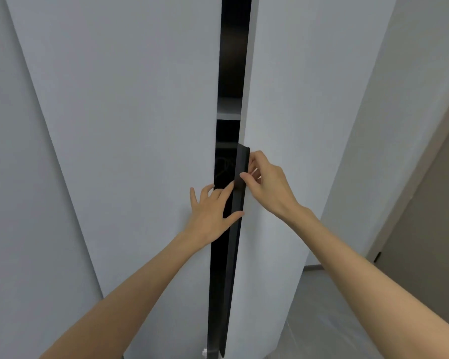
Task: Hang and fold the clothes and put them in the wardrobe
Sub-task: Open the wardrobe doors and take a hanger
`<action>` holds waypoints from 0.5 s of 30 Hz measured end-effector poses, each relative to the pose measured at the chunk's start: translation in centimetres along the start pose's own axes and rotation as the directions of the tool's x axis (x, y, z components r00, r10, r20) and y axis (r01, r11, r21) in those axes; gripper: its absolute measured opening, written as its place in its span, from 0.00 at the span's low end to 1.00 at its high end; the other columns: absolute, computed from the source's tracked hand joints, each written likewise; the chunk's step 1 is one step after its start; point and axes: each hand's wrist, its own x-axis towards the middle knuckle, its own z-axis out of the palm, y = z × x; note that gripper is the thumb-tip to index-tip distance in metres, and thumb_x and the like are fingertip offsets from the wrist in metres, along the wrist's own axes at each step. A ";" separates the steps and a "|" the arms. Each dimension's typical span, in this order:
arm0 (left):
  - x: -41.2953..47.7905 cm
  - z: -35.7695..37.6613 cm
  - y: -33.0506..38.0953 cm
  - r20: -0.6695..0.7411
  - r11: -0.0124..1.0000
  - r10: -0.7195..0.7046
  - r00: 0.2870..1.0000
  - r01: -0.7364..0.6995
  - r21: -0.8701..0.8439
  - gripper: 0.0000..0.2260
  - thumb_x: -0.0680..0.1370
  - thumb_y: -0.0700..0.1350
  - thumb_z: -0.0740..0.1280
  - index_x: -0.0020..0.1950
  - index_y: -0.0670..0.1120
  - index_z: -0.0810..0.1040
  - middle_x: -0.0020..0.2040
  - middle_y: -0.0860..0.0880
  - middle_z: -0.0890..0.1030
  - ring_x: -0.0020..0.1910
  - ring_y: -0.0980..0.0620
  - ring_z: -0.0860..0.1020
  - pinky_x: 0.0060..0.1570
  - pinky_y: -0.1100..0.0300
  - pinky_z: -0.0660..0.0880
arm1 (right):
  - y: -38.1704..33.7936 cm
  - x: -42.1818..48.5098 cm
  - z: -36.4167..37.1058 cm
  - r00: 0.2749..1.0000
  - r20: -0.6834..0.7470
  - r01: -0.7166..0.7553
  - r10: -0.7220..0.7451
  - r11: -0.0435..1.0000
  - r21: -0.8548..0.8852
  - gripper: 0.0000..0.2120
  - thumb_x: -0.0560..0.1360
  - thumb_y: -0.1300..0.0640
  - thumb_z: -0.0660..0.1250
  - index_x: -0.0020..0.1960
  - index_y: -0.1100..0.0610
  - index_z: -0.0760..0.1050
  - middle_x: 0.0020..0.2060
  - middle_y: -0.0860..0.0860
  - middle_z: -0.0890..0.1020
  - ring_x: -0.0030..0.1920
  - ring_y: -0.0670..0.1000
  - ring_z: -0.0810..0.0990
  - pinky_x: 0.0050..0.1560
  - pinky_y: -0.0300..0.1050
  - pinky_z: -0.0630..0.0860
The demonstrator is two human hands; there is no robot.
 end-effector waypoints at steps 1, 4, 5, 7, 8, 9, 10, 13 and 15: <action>-0.7 0.1 0.8 -0.010 0.999 -0.005 1.000 0.005 -0.040 0.32 0.77 0.63 0.57 0.77 0.54 0.50 0.70 0.50 0.68 0.74 0.47 0.55 0.71 0.39 0.41 | -0.3 -0.9 -0.7 1.000 0.000 -0.013 0.013 1.000 -0.017 0.08 0.78 0.59 0.63 0.57 0.58 0.68 0.41 0.50 0.77 0.37 0.47 0.77 0.39 0.39 0.75; -2.5 0.3 3.1 -0.056 0.989 -0.003 0.998 -0.005 -0.147 0.32 0.76 0.62 0.61 0.76 0.53 0.55 0.64 0.51 0.74 0.68 0.48 0.65 0.72 0.43 0.54 | -1.2 -3.4 -2.8 0.999 -0.020 -0.051 0.050 0.996 -0.067 0.10 0.79 0.58 0.63 0.58 0.57 0.68 0.42 0.48 0.76 0.37 0.45 0.76 0.38 0.33 0.73; -3.0 0.4 3.9 -0.071 0.982 0.000 0.997 -0.013 -0.191 0.32 0.76 0.61 0.63 0.76 0.53 0.56 0.62 0.51 0.75 0.66 0.48 0.69 0.70 0.46 0.61 | -1.5 -4.2 -3.5 0.997 -0.029 -0.068 0.066 0.995 -0.076 0.10 0.79 0.58 0.63 0.58 0.57 0.68 0.42 0.48 0.76 0.37 0.44 0.76 0.37 0.31 0.72; -4.3 0.4 5.7 -0.058 0.956 0.000 0.998 -0.017 -0.293 0.32 0.76 0.60 0.64 0.75 0.53 0.56 0.59 0.50 0.77 0.61 0.50 0.73 0.61 0.53 0.71 | -1.8 -5.9 -4.7 0.994 -0.038 -0.107 0.104 0.991 -0.084 0.09 0.79 0.58 0.62 0.58 0.57 0.68 0.43 0.48 0.75 0.38 0.44 0.76 0.36 0.29 0.70; -5.0 0.5 6.6 -0.039 0.945 0.003 0.999 -0.015 -0.327 0.32 0.76 0.60 0.64 0.75 0.54 0.56 0.59 0.50 0.77 0.60 0.51 0.73 0.58 0.56 0.73 | -2.0 -6.7 -5.4 0.992 -0.041 -0.126 0.123 0.989 -0.080 0.09 0.79 0.58 0.61 0.58 0.57 0.67 0.43 0.49 0.76 0.38 0.45 0.76 0.36 0.29 0.70; -5.6 0.5 7.5 -0.019 0.939 0.013 1.000 -0.019 -0.344 0.32 0.76 0.60 0.64 0.75 0.54 0.55 0.59 0.51 0.77 0.60 0.52 0.73 0.55 0.58 0.72 | -2.0 -7.6 -6.0 0.989 -0.047 -0.144 0.141 0.987 -0.075 0.08 0.80 0.58 0.61 0.58 0.57 0.67 0.44 0.50 0.76 0.39 0.46 0.76 0.36 0.29 0.70; -6.2 0.4 8.3 0.000 0.934 0.031 1.000 -0.029 -0.355 0.31 0.76 0.59 0.63 0.76 0.55 0.55 0.58 0.51 0.78 0.59 0.53 0.74 0.53 0.61 0.71 | -2.0 -8.4 -6.7 0.986 -0.059 -0.160 0.156 0.985 -0.072 0.08 0.80 0.57 0.60 0.58 0.57 0.67 0.45 0.50 0.77 0.39 0.46 0.77 0.36 0.30 0.70; -7.7 0.5 10.9 0.050 0.920 0.099 0.994 -0.072 -0.384 0.30 0.77 0.57 0.63 0.76 0.54 0.55 0.55 0.53 0.79 0.52 0.56 0.77 0.49 0.65 0.72 | -1.7 -10.8 -8.7 0.977 -0.098 -0.199 0.191 0.977 -0.079 0.06 0.81 0.56 0.58 0.57 0.56 0.65 0.44 0.50 0.76 0.38 0.48 0.77 0.37 0.35 0.74; -8.3 0.4 12.5 0.077 0.920 0.146 0.986 -0.107 -0.376 0.29 0.78 0.56 0.63 0.75 0.53 0.56 0.52 0.52 0.81 0.49 0.57 0.79 0.47 0.65 0.73 | -1.5 -12.2 -10.2 0.972 -0.121 -0.211 0.200 0.973 -0.090 0.06 0.81 0.56 0.58 0.57 0.56 0.65 0.42 0.49 0.75 0.38 0.49 0.77 0.39 0.41 0.77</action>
